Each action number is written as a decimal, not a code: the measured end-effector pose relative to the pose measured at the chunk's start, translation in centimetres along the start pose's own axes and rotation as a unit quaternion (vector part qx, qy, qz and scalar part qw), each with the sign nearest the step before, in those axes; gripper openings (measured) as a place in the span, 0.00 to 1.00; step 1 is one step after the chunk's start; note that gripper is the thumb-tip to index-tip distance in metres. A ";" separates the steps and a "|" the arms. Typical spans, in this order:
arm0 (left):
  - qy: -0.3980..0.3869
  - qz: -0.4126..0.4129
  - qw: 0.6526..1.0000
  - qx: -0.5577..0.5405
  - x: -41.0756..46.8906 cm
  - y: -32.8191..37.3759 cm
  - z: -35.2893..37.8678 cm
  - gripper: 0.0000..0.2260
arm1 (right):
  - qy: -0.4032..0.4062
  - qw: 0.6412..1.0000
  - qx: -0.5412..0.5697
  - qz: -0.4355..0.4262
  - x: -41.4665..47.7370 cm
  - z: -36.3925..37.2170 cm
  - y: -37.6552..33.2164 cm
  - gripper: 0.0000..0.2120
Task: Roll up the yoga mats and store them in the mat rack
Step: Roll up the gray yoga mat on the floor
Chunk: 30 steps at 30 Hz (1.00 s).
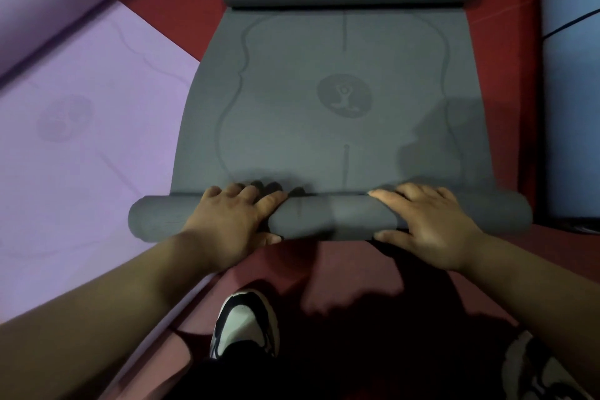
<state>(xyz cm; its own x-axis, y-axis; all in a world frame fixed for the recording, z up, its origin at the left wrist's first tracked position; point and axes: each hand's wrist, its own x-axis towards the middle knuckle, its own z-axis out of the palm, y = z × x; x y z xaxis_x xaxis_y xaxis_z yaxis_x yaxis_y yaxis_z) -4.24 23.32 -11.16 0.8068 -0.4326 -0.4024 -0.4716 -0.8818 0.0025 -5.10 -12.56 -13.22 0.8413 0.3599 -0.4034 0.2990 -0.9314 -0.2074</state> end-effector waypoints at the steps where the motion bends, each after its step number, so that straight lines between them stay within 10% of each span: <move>1: 0.003 0.003 1.000 -0.004 -0.5 0.3 0.2 0.37 | -0.015 1.000 0.004 0.000 -0.4 -0.1 -0.3 0.39; 11: -0.073 0.036 0.996 -0.037 -4.0 3.5 1.7 0.41 | -0.129 0.991 -0.039 -0.019 -4.5 1.0 -1.3 0.41; 20: -0.094 0.036 0.994 -0.042 -2.9 2.6 2.6 0.41 | 0.068 0.995 -0.068 0.005 -5.5 6.0 -4.7 0.38; 30: 0.078 -0.007 0.997 0.009 -4.8 4.6 4.5 0.34 | 0.038 0.997 -0.072 0.016 -3.4 5.8 -3.9 0.38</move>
<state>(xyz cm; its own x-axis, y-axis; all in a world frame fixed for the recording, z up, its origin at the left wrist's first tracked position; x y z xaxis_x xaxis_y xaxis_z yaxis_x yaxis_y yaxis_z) -11.87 22.20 -13.33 0.8582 -0.4458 -0.2544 -0.4655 -0.8848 -0.0198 -11.73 -9.85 -16.18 0.8813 0.3298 -0.3384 0.3286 -0.9424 -0.0627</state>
